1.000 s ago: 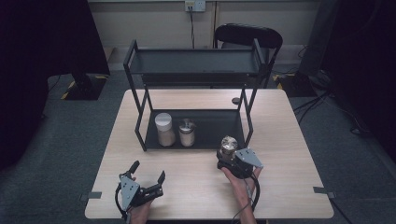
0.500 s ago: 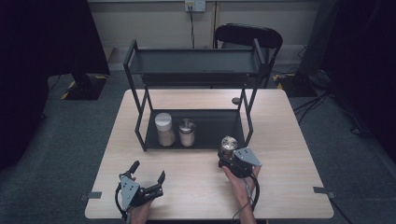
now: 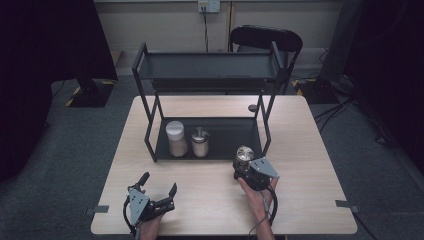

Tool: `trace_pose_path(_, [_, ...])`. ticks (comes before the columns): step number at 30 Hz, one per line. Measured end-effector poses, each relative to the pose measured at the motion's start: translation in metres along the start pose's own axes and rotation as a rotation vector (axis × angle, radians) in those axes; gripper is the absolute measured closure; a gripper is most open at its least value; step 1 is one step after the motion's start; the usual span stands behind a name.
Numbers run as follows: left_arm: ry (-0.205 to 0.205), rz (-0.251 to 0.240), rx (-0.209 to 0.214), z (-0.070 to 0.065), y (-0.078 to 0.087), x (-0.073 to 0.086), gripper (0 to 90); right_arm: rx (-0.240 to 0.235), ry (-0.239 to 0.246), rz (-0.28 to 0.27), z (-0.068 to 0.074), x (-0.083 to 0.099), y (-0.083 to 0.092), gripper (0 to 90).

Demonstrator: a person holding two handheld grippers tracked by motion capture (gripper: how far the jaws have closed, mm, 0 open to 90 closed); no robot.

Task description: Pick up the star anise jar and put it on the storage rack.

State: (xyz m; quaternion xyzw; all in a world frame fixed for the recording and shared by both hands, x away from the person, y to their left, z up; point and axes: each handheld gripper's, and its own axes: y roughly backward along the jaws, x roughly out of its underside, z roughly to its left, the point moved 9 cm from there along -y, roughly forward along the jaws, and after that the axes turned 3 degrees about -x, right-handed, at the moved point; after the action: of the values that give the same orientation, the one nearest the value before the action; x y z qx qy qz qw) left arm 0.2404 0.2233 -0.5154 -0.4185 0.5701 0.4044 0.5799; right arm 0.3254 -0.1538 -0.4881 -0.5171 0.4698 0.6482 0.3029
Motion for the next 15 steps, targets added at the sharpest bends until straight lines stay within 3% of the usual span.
trace_pose_path(15, [0.000, 0.000, 0.001, 0.0000, 0.0000, 0.0000, 0.1, -0.018, 0.000, -0.013, 0.0001, -0.0019, 0.0024, 31.6])
